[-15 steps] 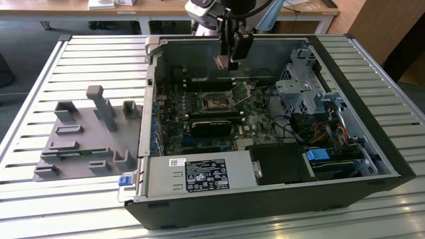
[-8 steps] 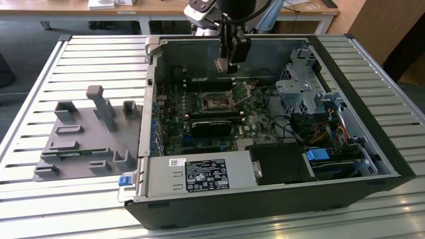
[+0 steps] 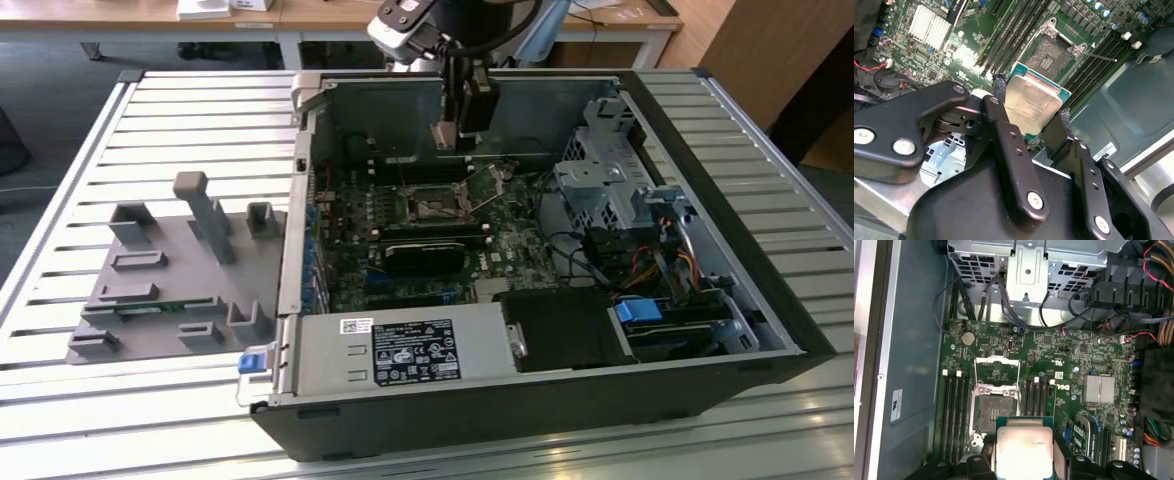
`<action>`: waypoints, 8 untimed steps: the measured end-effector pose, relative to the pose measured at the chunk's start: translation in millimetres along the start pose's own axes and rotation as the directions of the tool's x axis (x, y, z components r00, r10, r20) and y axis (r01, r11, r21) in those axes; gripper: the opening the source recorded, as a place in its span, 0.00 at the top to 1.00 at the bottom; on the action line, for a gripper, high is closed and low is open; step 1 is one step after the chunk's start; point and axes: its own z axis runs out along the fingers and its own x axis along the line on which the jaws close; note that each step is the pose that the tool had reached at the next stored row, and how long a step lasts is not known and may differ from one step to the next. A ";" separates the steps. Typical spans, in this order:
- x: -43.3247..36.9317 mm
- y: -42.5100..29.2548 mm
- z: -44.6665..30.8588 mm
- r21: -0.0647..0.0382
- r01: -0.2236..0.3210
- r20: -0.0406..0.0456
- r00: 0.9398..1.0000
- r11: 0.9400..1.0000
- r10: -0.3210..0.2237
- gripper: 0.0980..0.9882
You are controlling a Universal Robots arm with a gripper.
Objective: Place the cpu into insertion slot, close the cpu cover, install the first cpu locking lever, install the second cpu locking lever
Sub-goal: 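Place the cpu into insertion slot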
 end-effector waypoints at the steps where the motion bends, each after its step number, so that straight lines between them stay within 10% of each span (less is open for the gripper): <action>1: 0.0 0.0 1.0 -0.001 0.000 0.000 1.000 1.000 0.000 0.50; 8: 0.1 -0.1 5.7 -0.014 0.000 0.001 1.000 1.000 0.000 0.50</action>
